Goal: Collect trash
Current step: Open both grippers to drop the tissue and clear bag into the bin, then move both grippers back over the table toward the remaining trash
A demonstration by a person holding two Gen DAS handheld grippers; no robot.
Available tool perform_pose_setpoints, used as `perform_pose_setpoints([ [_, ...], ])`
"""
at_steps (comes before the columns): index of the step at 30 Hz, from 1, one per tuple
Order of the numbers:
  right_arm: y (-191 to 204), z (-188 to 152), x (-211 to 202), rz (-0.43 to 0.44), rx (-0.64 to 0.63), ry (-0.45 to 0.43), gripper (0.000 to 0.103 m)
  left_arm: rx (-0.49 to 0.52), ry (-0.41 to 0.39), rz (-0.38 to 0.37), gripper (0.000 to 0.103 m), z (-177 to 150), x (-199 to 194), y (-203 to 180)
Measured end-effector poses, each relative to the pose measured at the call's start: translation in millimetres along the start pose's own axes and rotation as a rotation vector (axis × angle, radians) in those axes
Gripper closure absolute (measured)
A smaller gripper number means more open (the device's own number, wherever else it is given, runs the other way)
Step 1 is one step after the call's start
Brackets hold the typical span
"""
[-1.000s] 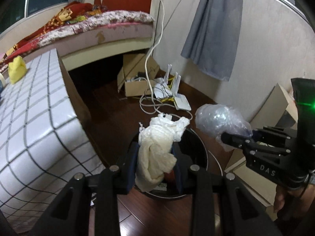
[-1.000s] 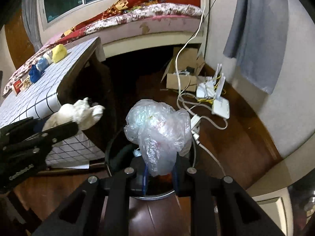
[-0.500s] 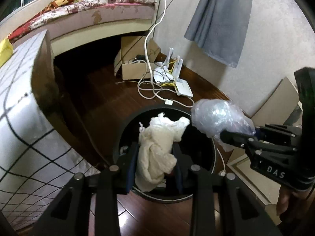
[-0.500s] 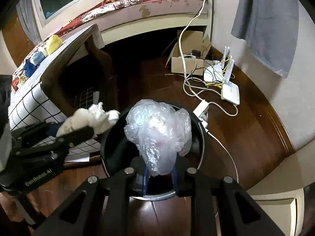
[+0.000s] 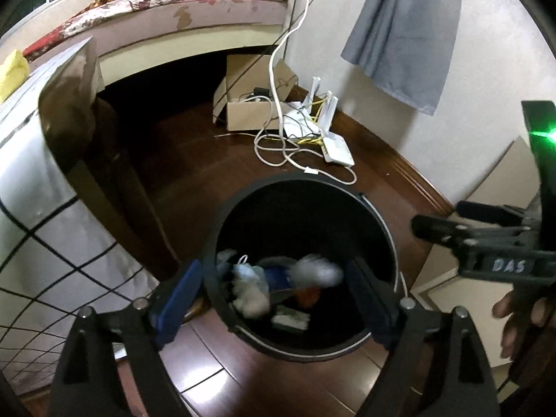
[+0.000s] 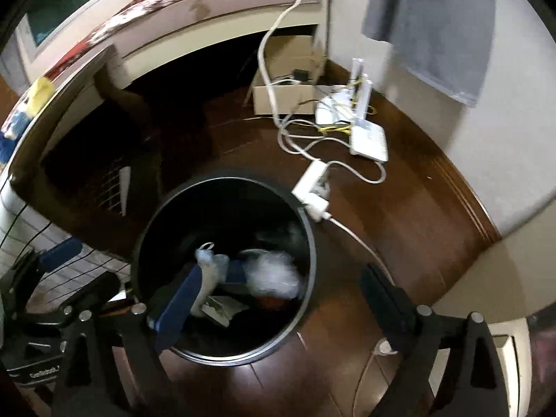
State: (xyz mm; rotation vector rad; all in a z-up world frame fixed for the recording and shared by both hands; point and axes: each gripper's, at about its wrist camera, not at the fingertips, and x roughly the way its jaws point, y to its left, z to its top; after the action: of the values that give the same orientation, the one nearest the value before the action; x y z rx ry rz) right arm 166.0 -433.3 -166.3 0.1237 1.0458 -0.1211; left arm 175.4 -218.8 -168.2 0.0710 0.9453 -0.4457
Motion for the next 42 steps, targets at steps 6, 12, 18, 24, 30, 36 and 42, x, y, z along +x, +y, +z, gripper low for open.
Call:
perform_pose_setpoints([
  [6, -2, -3, -4, -0.025, -0.019, 0.005, 0.001, -0.01, -0.009, 0.02, 0.016, -1, -5, 7],
  [12, 5, -5, -16, -0.028, -0.033, -0.018, 0.001, -0.017, -0.021, 0.033, 0.016, -4, -18, 9],
  [18, 16, -12, -42, -0.044, -0.059, -0.061, 0.001, -0.033, -0.047, 0.036, 0.016, -8, -41, 14],
  [24, 25, -16, -69, -0.058, -0.084, -0.108, 0.001, -0.038, -0.093, 0.051, 0.016, -9, -70, 23],
  [30, 32, -21, -87, -0.054, -0.069, -0.135, 0.001, -0.038, -0.121, 0.066, 0.016, -12, -88, 30],
  [36, 47, -26, -108, -0.03, -0.064, -0.18, 0.001, -0.045, -0.154, 0.079, 0.016, -18, -111, 42],
  [42, 68, -28, -116, -0.004, -0.089, -0.211, 0.001, -0.048, -0.179, 0.122, 0.016, -22, -131, 56],
])
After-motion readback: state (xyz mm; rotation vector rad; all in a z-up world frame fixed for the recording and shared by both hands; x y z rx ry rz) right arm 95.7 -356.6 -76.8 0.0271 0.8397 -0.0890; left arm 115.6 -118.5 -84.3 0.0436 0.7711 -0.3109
